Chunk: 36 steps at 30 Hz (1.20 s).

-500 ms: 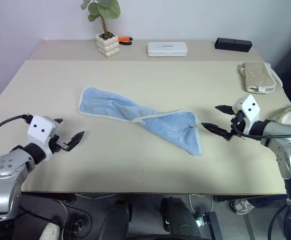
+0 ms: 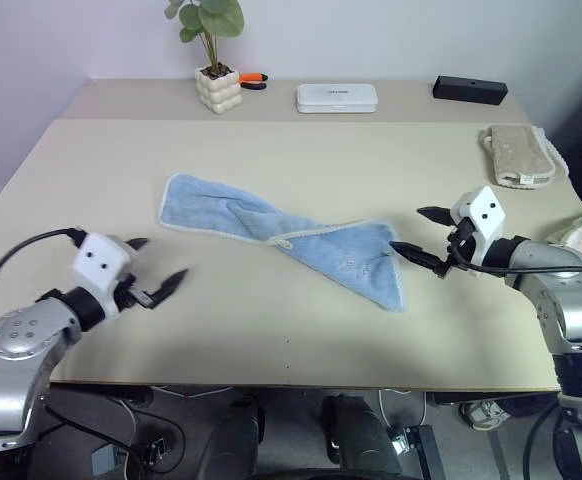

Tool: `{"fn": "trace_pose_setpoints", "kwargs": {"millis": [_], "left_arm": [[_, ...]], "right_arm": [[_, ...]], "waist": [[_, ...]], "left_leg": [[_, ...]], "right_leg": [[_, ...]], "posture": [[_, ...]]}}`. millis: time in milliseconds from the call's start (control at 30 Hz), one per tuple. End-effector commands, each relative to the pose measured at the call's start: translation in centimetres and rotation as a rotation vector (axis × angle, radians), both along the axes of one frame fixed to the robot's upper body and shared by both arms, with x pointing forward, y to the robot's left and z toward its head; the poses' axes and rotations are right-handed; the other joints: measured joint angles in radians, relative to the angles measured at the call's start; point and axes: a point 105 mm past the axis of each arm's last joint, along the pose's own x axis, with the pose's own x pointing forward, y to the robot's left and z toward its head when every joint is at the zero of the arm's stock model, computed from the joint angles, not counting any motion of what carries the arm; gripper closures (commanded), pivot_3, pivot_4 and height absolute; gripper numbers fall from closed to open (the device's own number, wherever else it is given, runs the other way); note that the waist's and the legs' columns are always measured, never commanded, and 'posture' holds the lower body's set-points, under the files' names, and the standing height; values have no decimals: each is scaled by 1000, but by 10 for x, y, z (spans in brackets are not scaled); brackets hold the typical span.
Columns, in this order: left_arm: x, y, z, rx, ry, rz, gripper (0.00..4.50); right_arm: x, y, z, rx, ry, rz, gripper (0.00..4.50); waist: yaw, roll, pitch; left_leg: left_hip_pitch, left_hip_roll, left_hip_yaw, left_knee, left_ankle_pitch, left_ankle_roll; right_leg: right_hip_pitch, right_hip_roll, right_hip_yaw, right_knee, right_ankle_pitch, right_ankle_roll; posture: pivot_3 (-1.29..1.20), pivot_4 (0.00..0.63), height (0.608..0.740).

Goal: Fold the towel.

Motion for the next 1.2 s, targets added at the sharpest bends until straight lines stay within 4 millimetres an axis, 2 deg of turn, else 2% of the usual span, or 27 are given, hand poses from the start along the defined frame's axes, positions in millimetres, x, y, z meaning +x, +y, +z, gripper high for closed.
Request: {"fn": "trace_pose_setpoints", "kwargs": {"millis": [33, 267, 367, 467, 533, 633, 800, 900, 1133, 1200], "left_arm": [[8, -5, -4, 136, -8, -27, 70], [43, 17, -5, 234, -56, 32, 70], [72, 39, -5, 354, -88, 65, 70], [93, 59, -7, 458, -103, 86, 70], [110, 66, -7, 463, -102, 116, 70], [125, 67, -14, 460, -67, 108, 70], [138, 48, -32, 400, -2, 48, 70], [140, 42, -37, 379, 12, 21, 904], [135, 41, -39, 354, 17, -20, 4480], [133, 42, -39, 360, 16, -26, 4480]], "right_arm": [[-2, 13, 8, 20, -54, 20, 0], [-7, 25, 9, 59, -69, 12, 0], [-11, 23, 5, 65, -65, -16, 0], [-13, 29, 5, 76, -67, -19, 0], [-12, 31, 6, 81, -72, -22, 0], [-10, 34, 8, 90, -83, -29, 0], [-9, 38, 10, 94, -93, -36, 0], [-11, 40, 11, 96, -98, -37, 0], [-12, 40, 9, 100, -100, -45, 0], [-12, 41, 8, 100, -99, -44, 0]], "waist": [[0, 0, 0], [-1, 0, 0], [3, 0, 0], [-1, 0, 0], [-4, 0, 0], [-4, 0, 0], [1, 0, -1], [3, 1, -1], [-3, 1, -1], [-4, 1, -1]], "left_leg": [[0, 0, 0, 0, 0, 0], [1, 0, 0, 0, 0, 0], [1, 0, 0, 0, 0, 0], [0, 0, 0, 0, 0, 0], [0, 0, 1, 0, 0, 0], [0, 0, 0, 0, 0, 0], [1, -1, 0, 1, 0, 0], [1, -2, 0, 1, 0, 0], [2, -2, 0, 2, 0, 0], [2, -2, 0, 2, 0, 0]], "right_leg": [[0, 0, 0, 0, 0, 0], [0, 0, 0, 1, 0, 1], [0, 1, 0, 1, 1, 1], [0, 1, 0, 1, 1, 1], [-1, 1, 0, 1, 1, 2], [-1, 1, 0, 2, 1, 2], [0, 1, 0, 3, 1, 3], [1, 0, 0, 4, 1, 4], [1, -1, 0, 5, 1, 4], [1, -1, 0, 5, 1, 4]], "posture": [[0, 150, 738], [0, 150, 738], [0, 150, 738], [0, 150, 738], [0, 150, 738], [0, 150, 738], [0, 150, 738], [0, 150, 738], [0, 150, 738], [0, 150, 738]]}}
